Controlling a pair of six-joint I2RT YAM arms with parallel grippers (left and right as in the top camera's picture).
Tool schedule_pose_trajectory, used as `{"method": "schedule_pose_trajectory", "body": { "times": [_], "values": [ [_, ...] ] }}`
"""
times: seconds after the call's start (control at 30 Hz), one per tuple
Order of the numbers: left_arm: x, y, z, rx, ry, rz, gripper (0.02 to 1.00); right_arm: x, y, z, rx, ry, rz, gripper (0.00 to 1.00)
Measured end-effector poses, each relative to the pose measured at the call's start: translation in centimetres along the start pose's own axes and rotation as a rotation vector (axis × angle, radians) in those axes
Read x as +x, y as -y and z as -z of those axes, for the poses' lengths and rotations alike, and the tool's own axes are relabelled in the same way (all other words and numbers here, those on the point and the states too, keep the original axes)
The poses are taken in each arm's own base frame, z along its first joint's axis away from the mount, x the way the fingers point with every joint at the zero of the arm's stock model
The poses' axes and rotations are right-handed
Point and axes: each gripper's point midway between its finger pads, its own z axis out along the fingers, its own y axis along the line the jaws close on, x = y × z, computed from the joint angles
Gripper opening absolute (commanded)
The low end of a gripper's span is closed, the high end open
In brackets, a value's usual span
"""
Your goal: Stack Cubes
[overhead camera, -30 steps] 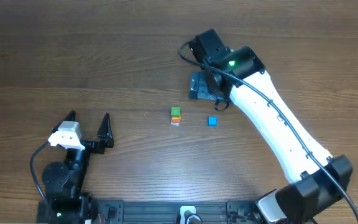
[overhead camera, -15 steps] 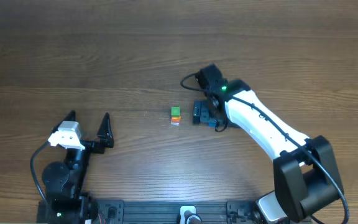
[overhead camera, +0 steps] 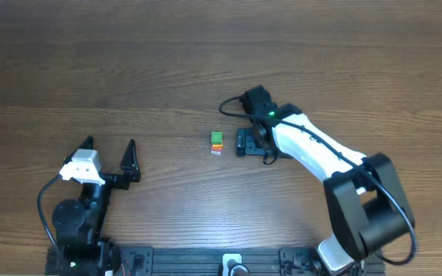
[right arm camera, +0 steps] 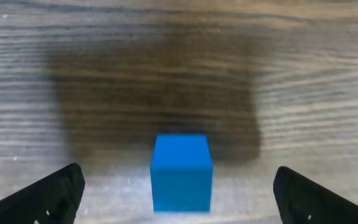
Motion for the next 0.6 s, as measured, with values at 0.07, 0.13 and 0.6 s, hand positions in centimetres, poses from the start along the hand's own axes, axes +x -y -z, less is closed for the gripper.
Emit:
{"method": "schedule_pose_trajectory", "body": {
  "times": [0.07,0.13,0.6],
  "values": [
    [0.00,0.00,0.00,0.000,0.000,0.000,0.998,-0.03,-0.04,-0.56,0.003,-0.006,0.005,0.952],
    [0.00,0.00,0.00,0.000,0.000,0.000,0.998,-0.08,-0.02,-0.94,0.005,-0.009,0.005,0.932],
    [0.00,0.00,0.00,0.000,0.000,0.000,1.000,-0.53,0.11,-1.02,0.001,0.002,0.010,0.443]
  ]
}}
